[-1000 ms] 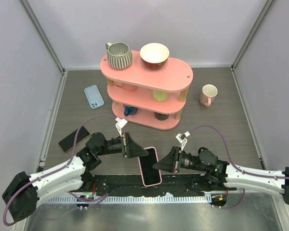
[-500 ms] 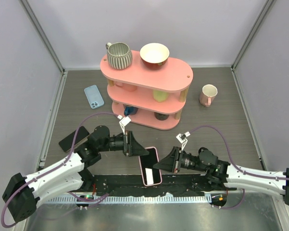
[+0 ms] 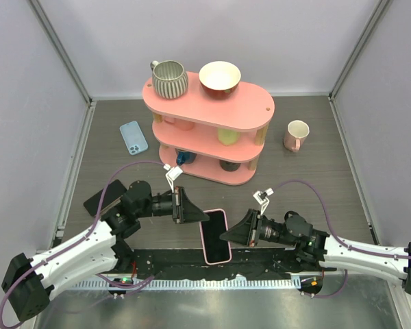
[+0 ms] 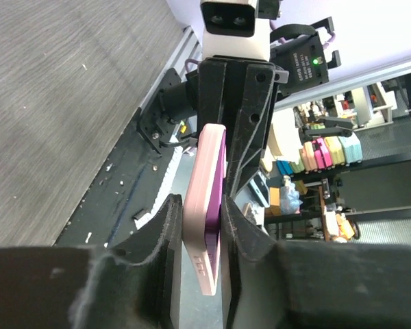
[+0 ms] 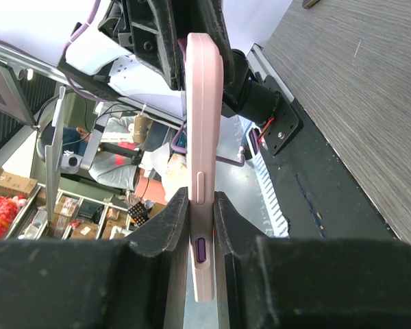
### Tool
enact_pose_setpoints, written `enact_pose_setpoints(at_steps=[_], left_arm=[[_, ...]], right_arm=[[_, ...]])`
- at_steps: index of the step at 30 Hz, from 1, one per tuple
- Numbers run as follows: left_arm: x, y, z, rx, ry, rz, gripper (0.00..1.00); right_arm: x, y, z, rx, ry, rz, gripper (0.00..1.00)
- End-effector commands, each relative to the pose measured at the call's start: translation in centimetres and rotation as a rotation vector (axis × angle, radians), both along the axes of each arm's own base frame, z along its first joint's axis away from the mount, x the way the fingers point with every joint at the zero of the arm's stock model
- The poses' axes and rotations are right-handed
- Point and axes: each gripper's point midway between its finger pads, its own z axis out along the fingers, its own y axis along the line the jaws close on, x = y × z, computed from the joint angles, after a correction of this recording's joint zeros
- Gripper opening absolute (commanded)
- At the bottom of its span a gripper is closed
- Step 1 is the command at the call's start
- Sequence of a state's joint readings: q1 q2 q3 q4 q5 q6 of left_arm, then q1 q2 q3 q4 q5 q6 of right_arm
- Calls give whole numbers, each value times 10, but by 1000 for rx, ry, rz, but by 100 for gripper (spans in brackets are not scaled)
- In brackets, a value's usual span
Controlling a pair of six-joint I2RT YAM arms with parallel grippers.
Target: Put the phone into the phone case
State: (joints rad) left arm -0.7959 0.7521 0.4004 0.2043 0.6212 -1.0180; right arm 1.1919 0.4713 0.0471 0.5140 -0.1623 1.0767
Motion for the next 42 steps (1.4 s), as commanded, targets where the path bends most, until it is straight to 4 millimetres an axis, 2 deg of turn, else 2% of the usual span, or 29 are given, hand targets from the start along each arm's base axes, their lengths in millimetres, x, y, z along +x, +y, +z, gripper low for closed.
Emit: enact_pose_setpoints(at_steps=[1, 3, 4, 6, 7, 9, 10, 15, 16, 19, 23, 24, 29, 31, 32, 33, 34, 35, 36, 37, 38, 39, 40, 42], left_arm=[[5, 1, 8, -26, -42, 23, 9], [8, 2, 5, 7, -49, 39, 2], [11, 5, -8, 70, -45, 53, 1], [14, 6, -7, 109, -55, 60, 1], [14, 9, -18, 157, -46, 60, 1], [17, 8, -15, 177, -54, 64, 1], [17, 8, -17, 187, -48, 61, 3], [19, 8, -18, 204, -37, 69, 33], [20, 9, -16, 205, -39, 78, 44], [26, 13, -20, 235, -36, 122, 54], [27, 14, -20, 223, -34, 132, 56], [27, 11, -15, 190, -36, 131, 56], [18, 3, -21, 115, 26, 77, 57], [20, 2, -22, 108, 29, 88, 57], [28, 5, -24, 130, 18, 137, 58], [31, 12, -39, 205, 48, 176, 64], [39, 18, -32, 242, 6, 224, 68], [60, 32, -38, 316, -18, 357, 69], [60, 47, -50, 409, 2, 399, 76], [70, 56, -35, 420, -39, 468, 80], [76, 66, -33, 461, -64, 515, 84], [83, 82, -36, 528, -83, 584, 99], [87, 86, -21, 519, -114, 612, 100], [93, 99, -3, 542, -168, 669, 100]], right_arm=[[-2, -2, 35, 124, -24, 4, 1], [-1, -1, 32, 118, -19, 1, 1], [0, -1, 32, 114, -22, -6, 1], [1, -1, 31, 104, -27, -10, 1], [2, 0, 30, 99, -29, -15, 1], [4, 1, 32, 94, -35, -21, 1], [4, 2, 31, 85, -37, -22, 1], [6, 3, 40, 101, -54, -31, 1], [7, 3, 39, 96, -51, -34, 1], [10, 2, 35, 72, -53, -54, 1], [11, 1, 36, 75, -58, -62, 1], [12, 0, 37, 78, -58, -70, 1], [17, -1, 47, 101, -68, -97, 1], [25, 0, 45, 85, -60, -139, 1], [28, -1, 46, 81, -61, -155, 1], [28, 0, 43, 64, -62, -157, 1], [40, -2, 38, 31, -54, -224, 1], [44, -3, 32, 4, -64, -241, 1], [47, -3, 25, -25, -57, -257, 1], [49, -3, 23, -34, -53, -268, 1], [51, -3, 20, -47, -51, -280, 1], [53, -3, 17, -62, -47, -287, 1], [54, -3, 15, -70, -41, -293, 1], [59, -2, 3, -118, -29, -319, 1]])
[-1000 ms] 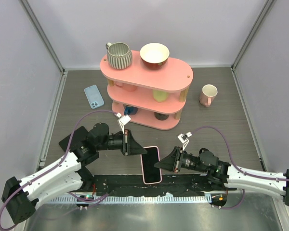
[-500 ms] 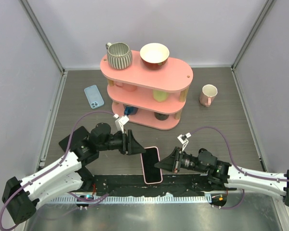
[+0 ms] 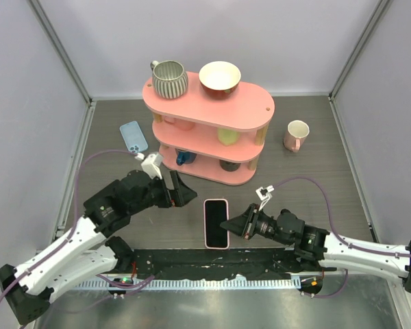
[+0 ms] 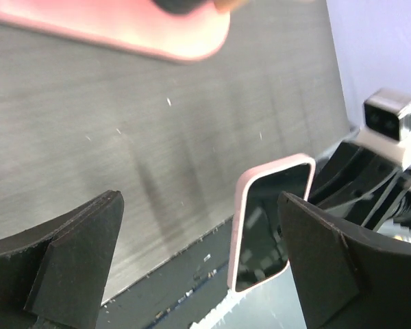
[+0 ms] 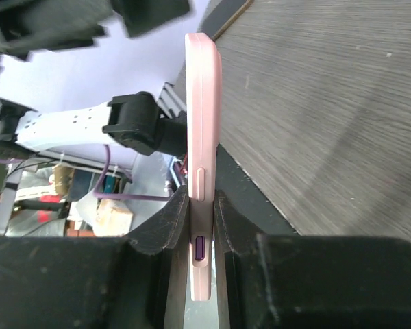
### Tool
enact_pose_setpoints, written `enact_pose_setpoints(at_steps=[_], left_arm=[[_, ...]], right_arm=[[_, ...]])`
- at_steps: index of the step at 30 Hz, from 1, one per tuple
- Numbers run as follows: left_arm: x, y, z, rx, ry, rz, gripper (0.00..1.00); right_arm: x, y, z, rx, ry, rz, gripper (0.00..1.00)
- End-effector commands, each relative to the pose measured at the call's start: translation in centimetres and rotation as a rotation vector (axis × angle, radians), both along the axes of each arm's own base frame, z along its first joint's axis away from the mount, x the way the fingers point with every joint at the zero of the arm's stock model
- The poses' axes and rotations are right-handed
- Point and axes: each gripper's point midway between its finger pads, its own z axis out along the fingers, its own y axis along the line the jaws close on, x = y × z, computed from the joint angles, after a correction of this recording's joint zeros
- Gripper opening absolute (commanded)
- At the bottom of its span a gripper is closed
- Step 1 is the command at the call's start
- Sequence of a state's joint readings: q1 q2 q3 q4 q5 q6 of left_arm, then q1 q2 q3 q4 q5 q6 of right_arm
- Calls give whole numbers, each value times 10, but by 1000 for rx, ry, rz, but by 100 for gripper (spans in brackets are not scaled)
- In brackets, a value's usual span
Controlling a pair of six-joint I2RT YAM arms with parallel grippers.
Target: Put the phone into the phone case
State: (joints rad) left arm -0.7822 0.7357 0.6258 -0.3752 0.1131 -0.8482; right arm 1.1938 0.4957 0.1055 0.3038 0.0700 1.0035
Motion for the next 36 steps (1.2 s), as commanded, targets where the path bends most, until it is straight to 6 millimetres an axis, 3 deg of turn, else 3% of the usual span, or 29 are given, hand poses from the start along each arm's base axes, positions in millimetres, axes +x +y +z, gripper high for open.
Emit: enact_pose_setpoints(at_steps=[1, 6, 8, 9, 14, 16, 19, 21, 22, 24, 31, 36], left_arm=[[28, 50, 33, 172, -161, 202, 100], [33, 66, 66, 264, -272, 193, 100], [34, 74, 70, 301, -294, 205, 100], [33, 78, 74, 315, -325, 203, 100], [31, 86, 68, 316, -385, 202, 100], [28, 86, 67, 306, -387, 194, 100], [26, 88, 71, 298, -396, 197, 100], [25, 88, 70, 300, -402, 189, 100], [24, 89, 70, 300, -408, 188, 100], [27, 93, 67, 324, -407, 208, 100], [24, 88, 63, 318, -380, 177, 100], [23, 91, 66, 300, -390, 195, 100]], right_arm=[[21, 3, 31, 43, -32, -104, 1], [45, 3, -6, -128, 1, -227, 1], [53, 4, -11, -164, 12, -265, 1], [58, 2, -24, -226, 19, -292, 1], [72, 10, -34, -296, 45, -308, 1], [72, 11, -54, -345, 130, -287, 1], [78, -7, -85, -373, 235, -322, 1], [82, -17, -95, -375, 271, -356, 2], [82, -22, -101, -392, 281, -363, 7], [85, -30, -107, -423, 287, -354, 15], [94, -49, -124, -512, 311, -320, 13], [93, -50, -138, -597, 315, -248, 17]])
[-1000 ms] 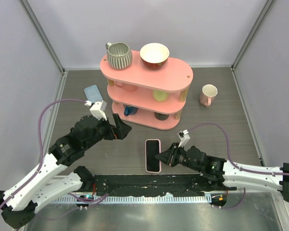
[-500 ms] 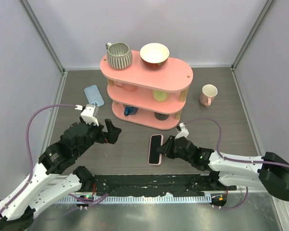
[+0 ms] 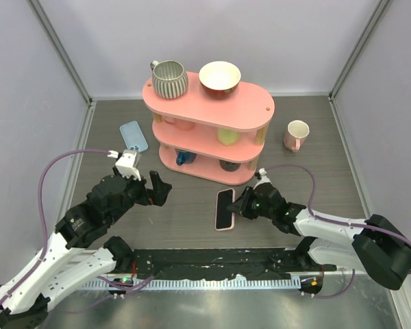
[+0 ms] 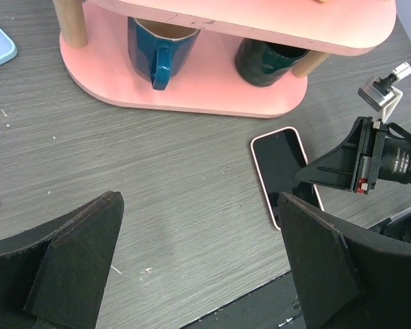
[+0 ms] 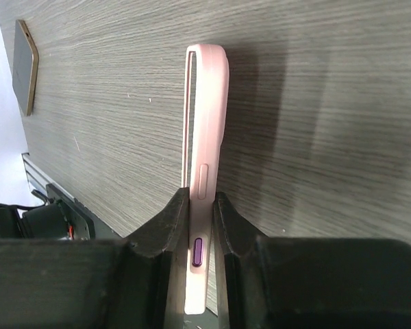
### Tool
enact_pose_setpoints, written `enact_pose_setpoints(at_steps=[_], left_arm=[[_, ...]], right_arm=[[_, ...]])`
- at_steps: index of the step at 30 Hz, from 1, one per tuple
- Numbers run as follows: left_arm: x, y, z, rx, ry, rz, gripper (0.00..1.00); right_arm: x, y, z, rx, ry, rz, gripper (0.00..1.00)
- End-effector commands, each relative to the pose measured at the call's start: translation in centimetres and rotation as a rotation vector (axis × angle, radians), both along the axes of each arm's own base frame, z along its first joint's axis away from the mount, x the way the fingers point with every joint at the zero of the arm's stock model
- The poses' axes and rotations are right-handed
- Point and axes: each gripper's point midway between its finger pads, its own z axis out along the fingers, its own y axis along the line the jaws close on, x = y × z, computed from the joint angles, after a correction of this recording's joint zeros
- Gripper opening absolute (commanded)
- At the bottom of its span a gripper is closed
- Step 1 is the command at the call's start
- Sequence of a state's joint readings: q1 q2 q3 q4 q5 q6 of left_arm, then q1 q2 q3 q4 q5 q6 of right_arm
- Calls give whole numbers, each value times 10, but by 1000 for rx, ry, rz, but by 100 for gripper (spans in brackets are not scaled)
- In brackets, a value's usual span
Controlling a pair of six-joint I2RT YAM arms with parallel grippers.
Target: Put the phone into the phone case
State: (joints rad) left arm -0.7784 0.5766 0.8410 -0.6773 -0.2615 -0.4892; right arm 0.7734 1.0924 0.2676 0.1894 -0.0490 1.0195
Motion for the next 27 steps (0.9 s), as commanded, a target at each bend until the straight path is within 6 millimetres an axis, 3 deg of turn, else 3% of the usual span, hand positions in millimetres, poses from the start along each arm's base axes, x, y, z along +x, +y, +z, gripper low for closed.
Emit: enact_pose_setpoints(at_steps=[1, 7, 15, 19, 20, 22, 23, 25, 26, 27], left_arm=[[0, 2, 4, -17, -20, 11, 100], [9, 10, -10, 25, 41, 105, 100], [22, 24, -29, 109, 130, 262, 100], [29, 31, -48, 83, 233, 380, 100], [30, 31, -53, 69, 261, 397, 100], [37, 40, -61, 36, 324, 446, 100], [45, 55, -66, 23, 352, 520, 100], [52, 65, -69, -20, 395, 569, 100], [60, 85, -74, -44, 422, 662, 100], [65, 94, -75, -82, 438, 717, 100]], right_arm=[[-1, -16, -25, -176, 5, 79, 18], [11, -31, -14, -242, -25, -7, 36], [10, -46, -7, -281, -43, -30, 38], [8, -46, 18, -256, -90, -4, 41], [8, -42, 36, -225, -140, 20, 44], [3, -42, 49, -207, -172, 53, 51], [0, -39, 65, -166, -216, 74, 60], [-7, -44, 73, -164, -247, 95, 68], [-9, -47, 78, -160, -262, 97, 80], [-10, -51, 89, -143, -303, 82, 85]])
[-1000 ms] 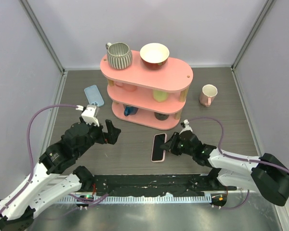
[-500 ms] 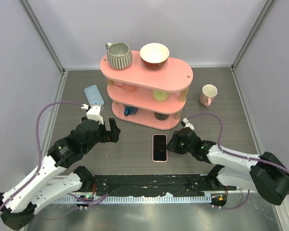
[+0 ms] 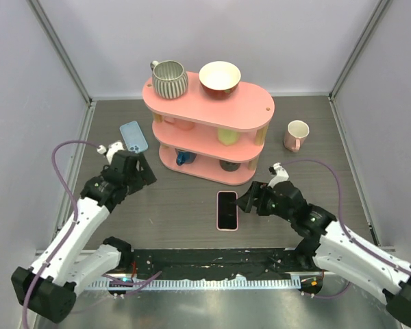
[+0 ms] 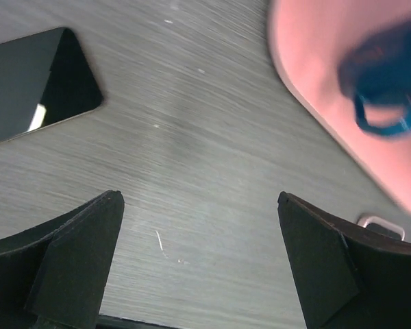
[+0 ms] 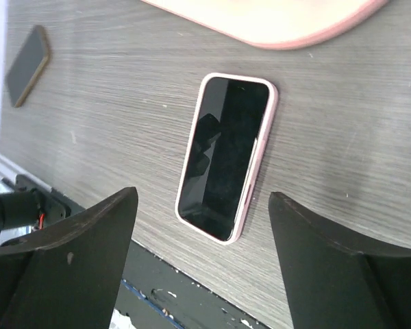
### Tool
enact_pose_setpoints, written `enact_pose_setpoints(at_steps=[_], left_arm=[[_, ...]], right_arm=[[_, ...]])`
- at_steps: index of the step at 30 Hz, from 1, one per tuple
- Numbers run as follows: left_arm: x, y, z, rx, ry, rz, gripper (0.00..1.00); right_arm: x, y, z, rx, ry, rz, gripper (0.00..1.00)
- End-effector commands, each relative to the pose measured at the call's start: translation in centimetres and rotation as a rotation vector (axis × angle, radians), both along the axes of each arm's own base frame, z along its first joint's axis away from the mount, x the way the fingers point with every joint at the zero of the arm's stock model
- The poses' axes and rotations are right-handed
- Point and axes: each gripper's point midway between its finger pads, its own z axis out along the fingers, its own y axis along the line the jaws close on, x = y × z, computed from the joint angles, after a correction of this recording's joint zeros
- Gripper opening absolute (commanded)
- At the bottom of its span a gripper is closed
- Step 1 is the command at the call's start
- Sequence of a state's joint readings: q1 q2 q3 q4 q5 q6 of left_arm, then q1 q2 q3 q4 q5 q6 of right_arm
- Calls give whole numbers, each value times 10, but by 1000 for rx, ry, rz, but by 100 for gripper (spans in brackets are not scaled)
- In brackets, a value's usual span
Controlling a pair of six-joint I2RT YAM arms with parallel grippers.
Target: Put the phone into the phone case
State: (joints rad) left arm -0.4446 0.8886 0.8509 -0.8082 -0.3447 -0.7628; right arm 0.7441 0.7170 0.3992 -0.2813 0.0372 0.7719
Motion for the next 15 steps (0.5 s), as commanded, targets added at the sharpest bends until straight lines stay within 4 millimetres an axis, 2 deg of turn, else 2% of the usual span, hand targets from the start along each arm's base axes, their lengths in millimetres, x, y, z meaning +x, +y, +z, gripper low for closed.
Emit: enact_pose_setpoints(at_steps=[1, 2, 4, 6, 7, 8, 10, 13, 15], left_arm=[[19, 28, 5, -171, 37, 223, 100], [24, 47, 1, -213, 53, 320, 99], [35, 49, -12, -313, 96, 368, 97], [46, 69, -23, -317, 113, 456, 95], [51, 74, -21, -299, 108, 478, 95], [53, 85, -22, -256, 102, 521, 95], [64, 91, -21, -233, 98, 543, 95], [81, 107, -19, -226, 72, 600, 93], [93, 129, -10, -223, 36, 681, 92]], right_arm=[[-11, -14, 30, -3, -98, 44, 88], [-13, -17, 34, 3, -111, 39, 89], [-18, -14, 51, 83, -160, 53, 90], [-19, -16, 56, 110, -181, 40, 92], [-18, -21, 59, 122, -191, 6, 91], [-16, -24, 54, 116, -185, -16, 90], [-15, -27, 45, 106, -161, -44, 89], [-19, -19, 32, 101, -120, -1, 83], [-22, -15, 23, 82, -88, 27, 78]])
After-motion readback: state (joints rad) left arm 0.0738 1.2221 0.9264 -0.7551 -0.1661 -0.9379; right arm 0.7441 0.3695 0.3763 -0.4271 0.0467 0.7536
